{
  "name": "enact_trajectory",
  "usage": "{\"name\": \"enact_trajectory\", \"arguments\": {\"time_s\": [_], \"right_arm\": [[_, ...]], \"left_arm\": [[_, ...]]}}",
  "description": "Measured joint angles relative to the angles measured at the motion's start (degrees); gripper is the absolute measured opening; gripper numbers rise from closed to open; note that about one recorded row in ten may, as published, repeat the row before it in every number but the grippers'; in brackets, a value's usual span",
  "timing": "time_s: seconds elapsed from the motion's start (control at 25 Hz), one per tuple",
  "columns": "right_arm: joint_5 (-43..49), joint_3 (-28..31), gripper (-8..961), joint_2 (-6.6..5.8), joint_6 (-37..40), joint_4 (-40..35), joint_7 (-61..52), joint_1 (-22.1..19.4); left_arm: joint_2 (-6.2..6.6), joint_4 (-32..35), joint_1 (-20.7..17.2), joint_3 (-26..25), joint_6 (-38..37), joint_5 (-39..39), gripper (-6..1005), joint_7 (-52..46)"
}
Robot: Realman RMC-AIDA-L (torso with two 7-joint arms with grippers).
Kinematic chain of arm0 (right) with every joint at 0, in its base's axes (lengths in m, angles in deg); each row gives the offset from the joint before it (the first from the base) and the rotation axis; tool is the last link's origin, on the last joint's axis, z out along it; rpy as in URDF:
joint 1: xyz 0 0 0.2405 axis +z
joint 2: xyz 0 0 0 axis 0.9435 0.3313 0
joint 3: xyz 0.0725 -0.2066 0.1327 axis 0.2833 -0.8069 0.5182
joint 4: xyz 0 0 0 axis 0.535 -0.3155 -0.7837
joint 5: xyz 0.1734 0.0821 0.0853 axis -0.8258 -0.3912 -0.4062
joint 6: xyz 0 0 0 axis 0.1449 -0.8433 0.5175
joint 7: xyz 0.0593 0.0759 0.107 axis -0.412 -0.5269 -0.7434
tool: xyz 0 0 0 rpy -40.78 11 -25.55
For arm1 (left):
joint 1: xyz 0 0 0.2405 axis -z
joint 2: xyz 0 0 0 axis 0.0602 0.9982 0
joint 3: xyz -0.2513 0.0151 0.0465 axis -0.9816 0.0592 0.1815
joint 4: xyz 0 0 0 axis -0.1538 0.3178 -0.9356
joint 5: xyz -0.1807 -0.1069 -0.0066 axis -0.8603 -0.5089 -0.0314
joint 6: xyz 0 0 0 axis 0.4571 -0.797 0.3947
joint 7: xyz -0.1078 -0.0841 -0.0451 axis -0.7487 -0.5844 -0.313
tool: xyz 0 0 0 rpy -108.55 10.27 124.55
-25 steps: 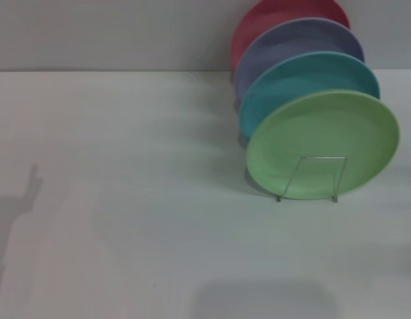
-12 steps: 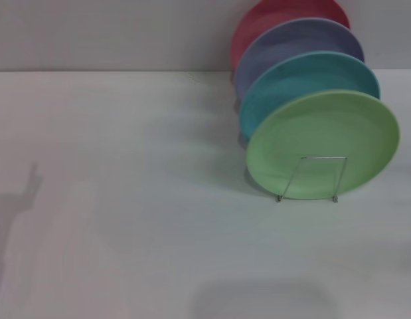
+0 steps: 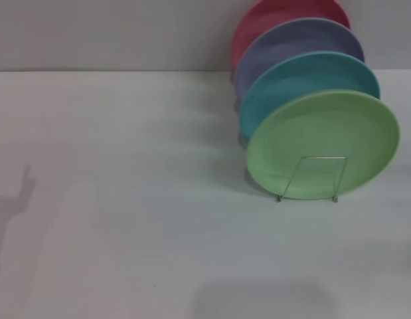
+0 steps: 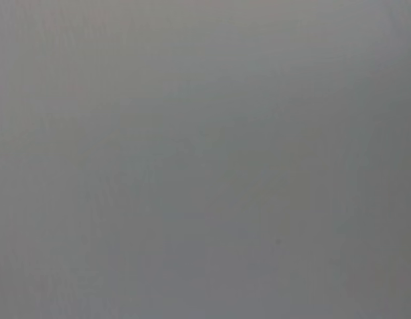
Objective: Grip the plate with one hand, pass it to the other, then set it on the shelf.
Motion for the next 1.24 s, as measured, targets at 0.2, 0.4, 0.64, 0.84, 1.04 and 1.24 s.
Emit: {"name": "enact_trajectory", "arguments": {"time_s": [0.2,0.4,0.64,0.84,1.04,1.24], "right_arm": [[0.0,0.1,468,-0.01,0.3,0.3,0.0,-0.2],[-0.1,0.1,467,-0.02,0.4,0.5,0.0,-0.2],[-0.1,0.1,467,-0.02,1.1,0.5,0.0,-0.1],[-0.1,0.3,466,-0.02,1.1,0.5,0.0,0.0],[-0.1,0.7,467,-0.02,1.1,0.5,0.0,0.1],[-0.1,0.7,467,-0.02,1.1,0.5,0.0,0.0]], "left_arm": [[0.00,-0.1,0.0,0.0,-0.3,0.2,846,-0.5],[0.00,0.0,0.3,0.2,-0.3,0.3,846,-0.5],[-0.07,0.0,0.8,0.4,-0.2,0.4,846,-0.5],[-0.08,0.0,1.0,0.1,-0.2,0.4,846,-0.3],[-0.03,0.0,1.0,0.1,-0.3,0.4,846,-0.4],[0.00,0.0,1.0,0.0,-0.3,0.4,846,-0.3]]}}
